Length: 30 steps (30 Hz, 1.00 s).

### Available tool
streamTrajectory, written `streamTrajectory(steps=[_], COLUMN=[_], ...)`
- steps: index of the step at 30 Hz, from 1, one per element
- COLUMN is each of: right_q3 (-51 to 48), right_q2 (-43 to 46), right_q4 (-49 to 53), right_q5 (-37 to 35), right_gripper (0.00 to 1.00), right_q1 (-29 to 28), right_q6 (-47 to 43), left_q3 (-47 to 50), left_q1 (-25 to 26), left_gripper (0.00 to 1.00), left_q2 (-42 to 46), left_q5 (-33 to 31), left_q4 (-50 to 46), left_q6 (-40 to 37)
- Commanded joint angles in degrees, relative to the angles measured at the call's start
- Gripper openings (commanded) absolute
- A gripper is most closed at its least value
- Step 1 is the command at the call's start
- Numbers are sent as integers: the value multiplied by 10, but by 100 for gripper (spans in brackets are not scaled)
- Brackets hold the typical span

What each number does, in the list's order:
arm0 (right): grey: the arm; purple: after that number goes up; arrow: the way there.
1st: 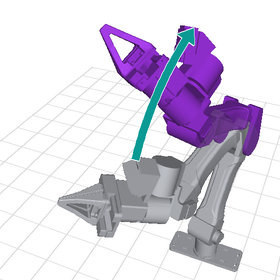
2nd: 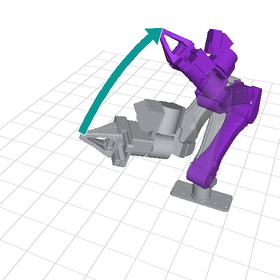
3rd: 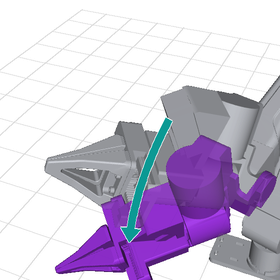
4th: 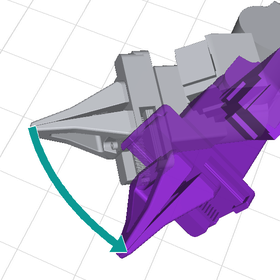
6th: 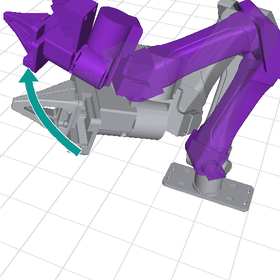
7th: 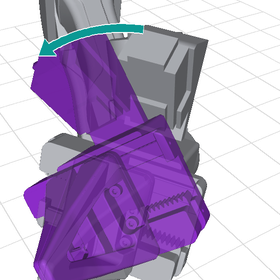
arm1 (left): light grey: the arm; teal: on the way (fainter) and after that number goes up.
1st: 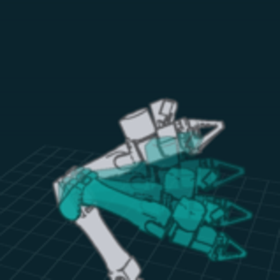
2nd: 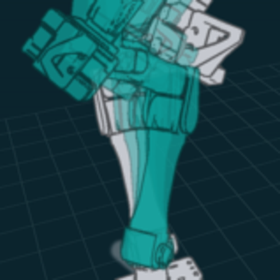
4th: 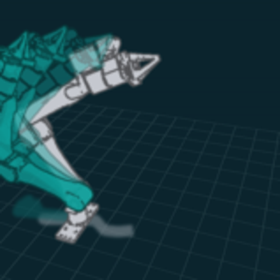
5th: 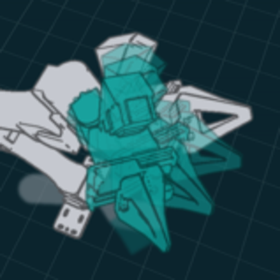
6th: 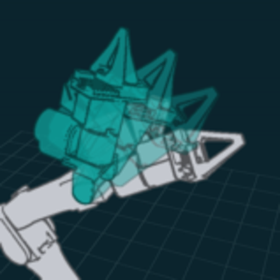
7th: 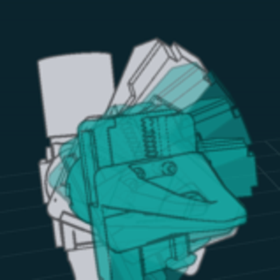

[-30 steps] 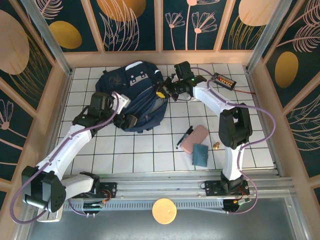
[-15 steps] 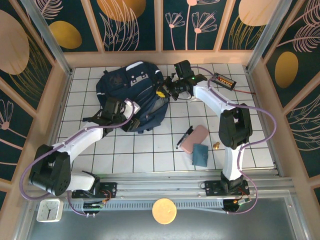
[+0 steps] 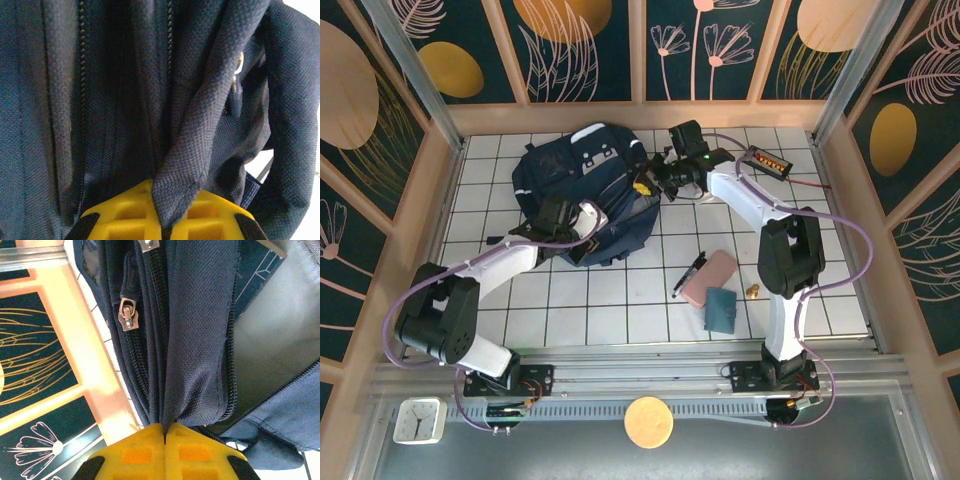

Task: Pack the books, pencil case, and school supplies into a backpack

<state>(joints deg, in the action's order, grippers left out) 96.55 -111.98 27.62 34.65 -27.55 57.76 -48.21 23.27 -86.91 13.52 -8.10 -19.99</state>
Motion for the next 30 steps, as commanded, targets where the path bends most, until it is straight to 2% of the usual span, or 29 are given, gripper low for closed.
streamTrajectory(steps=[1,2,4,6,7,11,15,18,21,27,30], right_q3=[-17,-22,-20,-13,-14,-54,-50,-59,-132,-262,-283], right_q2=[52,57,72,91,104,161,166,144,143,137,135], right_q4=[-2,13,74,125,138,91,46,7,-83,-202,-208], right_q5=[4,-9,-61,-115,-130,-93,-77,-65,-47,-24,-17], right_gripper=[0,8,35,49,51,52,51,46,40,43,44], right_q1=[20,27,41,43,41,20,-32,-55,-56,-58,-58], right_q6=[-20,-39,-101,-160,-184,-258,-310,-313,-298,-282,-293], left_q3=[-54,-70,-117,-149,-164,-204,-207,-200,-190,-173,-165], left_q1=[1,2,1,2,1,1,2,1,1,0,0], left_gripper=[0,0,0,0,0,0,0,0,0,0,0], left_q2=[-16,-17,-14,-6,-3,3,10,15,27,40,44], left_q5=[44,60,106,144,159,194,205,207,209,233,234], left_q4=[-39,-57,-92,-119,-132,-164,-155,-141,-115,-54,-42], left_q6=[28,36,57,78,86,108,133,145,164,218,229])
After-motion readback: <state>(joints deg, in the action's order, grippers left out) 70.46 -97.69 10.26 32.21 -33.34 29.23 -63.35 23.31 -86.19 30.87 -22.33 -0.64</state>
